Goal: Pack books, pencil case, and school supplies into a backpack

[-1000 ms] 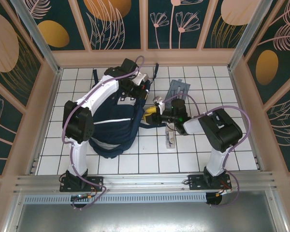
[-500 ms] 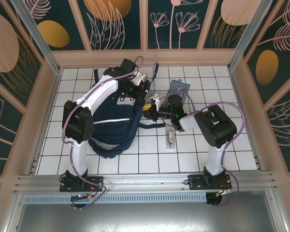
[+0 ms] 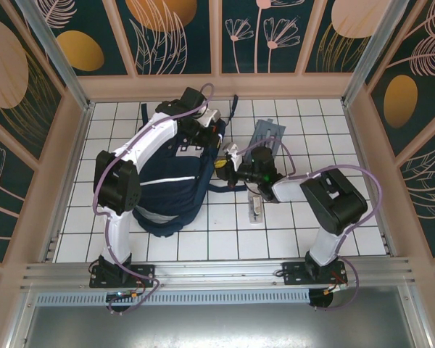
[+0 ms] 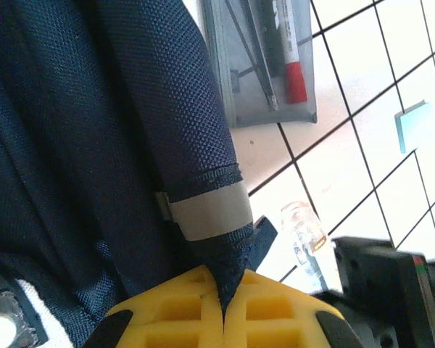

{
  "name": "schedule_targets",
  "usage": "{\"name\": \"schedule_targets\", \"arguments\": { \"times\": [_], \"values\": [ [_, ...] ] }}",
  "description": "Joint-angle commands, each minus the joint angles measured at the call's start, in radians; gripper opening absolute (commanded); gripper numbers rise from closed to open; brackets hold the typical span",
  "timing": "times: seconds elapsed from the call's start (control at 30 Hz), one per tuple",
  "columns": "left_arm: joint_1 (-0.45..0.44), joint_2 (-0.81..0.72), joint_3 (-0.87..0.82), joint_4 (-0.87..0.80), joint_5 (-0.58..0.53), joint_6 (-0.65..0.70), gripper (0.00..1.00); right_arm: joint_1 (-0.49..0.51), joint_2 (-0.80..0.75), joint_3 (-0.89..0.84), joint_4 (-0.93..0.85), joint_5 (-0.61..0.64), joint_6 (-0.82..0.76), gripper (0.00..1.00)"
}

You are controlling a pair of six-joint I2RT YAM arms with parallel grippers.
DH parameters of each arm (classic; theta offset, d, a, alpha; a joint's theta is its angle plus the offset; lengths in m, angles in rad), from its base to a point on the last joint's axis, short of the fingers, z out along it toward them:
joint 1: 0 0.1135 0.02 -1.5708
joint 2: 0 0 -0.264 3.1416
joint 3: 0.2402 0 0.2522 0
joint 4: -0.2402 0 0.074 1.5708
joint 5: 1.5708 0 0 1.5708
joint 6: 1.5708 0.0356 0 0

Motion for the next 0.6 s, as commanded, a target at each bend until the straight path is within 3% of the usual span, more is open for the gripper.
{"name": "schedule_targets", "arguments": {
  "times": [0.0,0.17,0.33,0.57],
  "values": [
    [0.021,0.033,0.097,0.159,-0.035,-0.069,0.00,0.060,-0.070,-0.028,-0.088,-0.001,-0.056,0.00],
    [0.021,0.076,0.137,0.193,-0.039,-0.096,0.00,0.115,-0.112,-0.051,-0.173,0.052,-0.077,0.00],
    [0.025,0.140,0.243,0.180,-0.125,-0.089,0.00,0.193,-0.168,-0.068,-0.306,0.120,-0.100,0.00],
    [0.039,0.245,0.383,0.198,-0.219,-0.123,0.00,0.273,-0.237,-0.107,-0.356,0.166,-0.042,0.00]
  ]
}}
